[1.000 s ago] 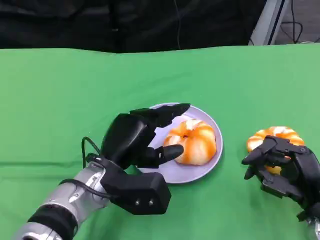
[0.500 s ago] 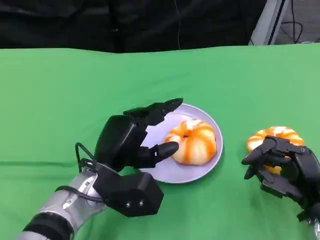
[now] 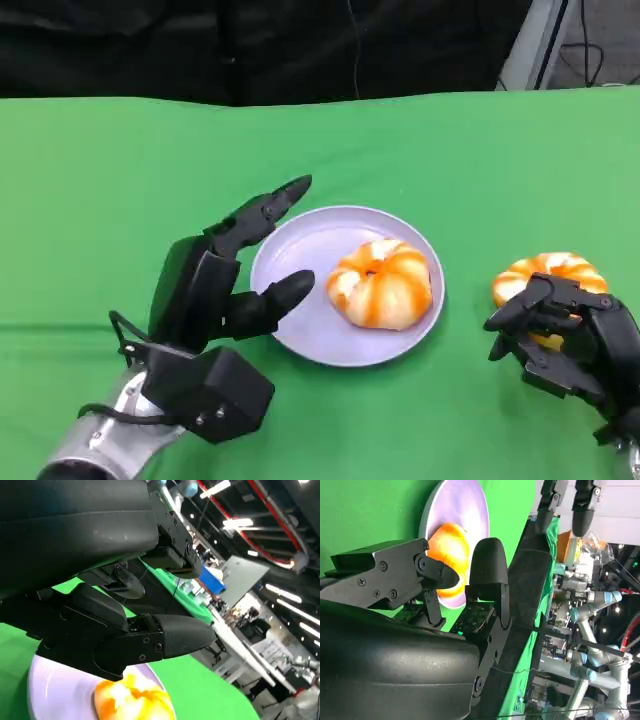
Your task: Grasp the bread from the table and place it into the plate.
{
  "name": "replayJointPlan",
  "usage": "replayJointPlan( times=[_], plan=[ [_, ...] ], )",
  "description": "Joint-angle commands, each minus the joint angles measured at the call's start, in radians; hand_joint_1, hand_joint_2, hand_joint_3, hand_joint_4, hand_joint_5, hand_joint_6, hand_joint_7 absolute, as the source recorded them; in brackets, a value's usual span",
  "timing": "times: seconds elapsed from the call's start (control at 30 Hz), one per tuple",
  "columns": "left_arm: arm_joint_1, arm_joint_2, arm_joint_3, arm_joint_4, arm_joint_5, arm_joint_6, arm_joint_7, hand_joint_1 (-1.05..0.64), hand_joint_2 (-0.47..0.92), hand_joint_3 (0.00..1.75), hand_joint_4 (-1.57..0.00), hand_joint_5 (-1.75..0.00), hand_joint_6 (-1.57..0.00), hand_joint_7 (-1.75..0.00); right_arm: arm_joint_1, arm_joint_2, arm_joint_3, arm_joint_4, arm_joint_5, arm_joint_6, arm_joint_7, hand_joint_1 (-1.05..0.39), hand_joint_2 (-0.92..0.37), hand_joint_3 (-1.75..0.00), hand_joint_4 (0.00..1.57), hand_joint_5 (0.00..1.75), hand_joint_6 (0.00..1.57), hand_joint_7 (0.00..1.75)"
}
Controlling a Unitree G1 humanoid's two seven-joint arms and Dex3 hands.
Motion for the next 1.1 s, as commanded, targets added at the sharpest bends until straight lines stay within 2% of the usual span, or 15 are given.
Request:
replayJointPlan(
  times=[0.03,0.6,0.87,1.1],
  plan=[
    [0.039,0.016,0.035,-0.030,-0.057,-0.048,-0.052,-0.81,0.92,0.64,-0.67,-0.01,-0.48,-0.01,-0.002,-0.015,-0.007,0.001,0.010,-0.004,0.002,0.06,-0.82,-0.67,0.84,1.40,0.90,0.98],
    [0.148,0.008,0.155,-0.132,-0.149,-0.132,-0.129,-0.75,0.92,0.60,-0.70,-0.01,-0.50,-0.01,0.001,-0.019,-0.011,0.002,0.024,0.003,0.025,0.06,-0.84,-0.65,0.84,1.40,0.91,0.96],
    [0.159,-0.007,0.220,-0.050,-0.262,-0.227,-0.183,-0.70,0.92,0.54,-0.75,-0.02,-0.53,-0.01,0.001,-0.026,-0.012,0.000,0.020,-0.001,0.019,0.06,-0.83,-0.66,0.85,1.39,0.91,0.96],
    [0.188,0.012,0.266,-0.031,-0.243,-0.268,-0.187,-0.66,0.92,0.52,-0.75,-0.01,-0.51,0.00,-0.001,-0.023,-0.016,0.004,0.035,0.008,0.041,0.06,-0.83,-0.66,0.85,1.39,0.92,0.96]
  ],
)
